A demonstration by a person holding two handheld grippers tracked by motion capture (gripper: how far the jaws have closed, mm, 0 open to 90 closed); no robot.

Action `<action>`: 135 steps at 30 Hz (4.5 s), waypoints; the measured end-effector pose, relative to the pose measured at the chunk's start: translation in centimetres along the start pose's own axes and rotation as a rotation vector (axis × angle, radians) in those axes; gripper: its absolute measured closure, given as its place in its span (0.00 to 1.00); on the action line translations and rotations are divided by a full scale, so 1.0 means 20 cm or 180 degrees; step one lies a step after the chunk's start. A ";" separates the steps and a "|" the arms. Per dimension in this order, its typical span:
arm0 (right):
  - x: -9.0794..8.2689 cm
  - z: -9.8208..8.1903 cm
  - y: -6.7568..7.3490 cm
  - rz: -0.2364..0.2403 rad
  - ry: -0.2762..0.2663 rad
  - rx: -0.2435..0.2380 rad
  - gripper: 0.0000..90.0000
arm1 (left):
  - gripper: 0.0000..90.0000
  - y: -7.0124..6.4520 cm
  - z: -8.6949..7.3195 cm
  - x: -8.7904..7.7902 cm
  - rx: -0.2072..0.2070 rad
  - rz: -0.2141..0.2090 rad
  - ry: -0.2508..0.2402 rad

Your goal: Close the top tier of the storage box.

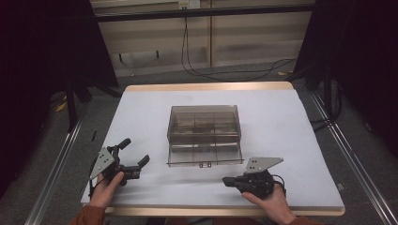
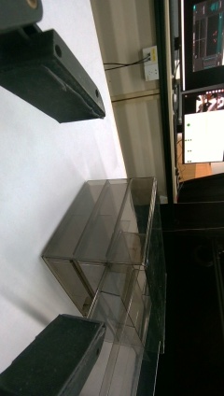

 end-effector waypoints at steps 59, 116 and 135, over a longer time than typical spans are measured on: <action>0.22 0.17 0.06 0.0119 -0.0009 -0.0138 1.00 | 0.01 0.00 0.00 0.00 -0.0014 -0.0002 -0.0001; 0.29 0.19 0.03 0.0014 -0.0011 -0.0073 1.00 | 0.01 0.00 0.00 0.00 -0.0005 0.0001 0.0002; 0.31 0.20 0.02 0.0024 -0.0007 -0.0089 1.00 | 0.01 0.00 0.00 0.00 -0.0013 -0.0003 0.0000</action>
Point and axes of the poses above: each handheld gripper's, and its own axes: x roughly forward along the jaws, z roughly out of its top, y roughly to its left, the point moved 2 cm from there along x, roughly forward along the jaws, and after that the axes turned 4 degrees about -z, right-handed, at the moved point
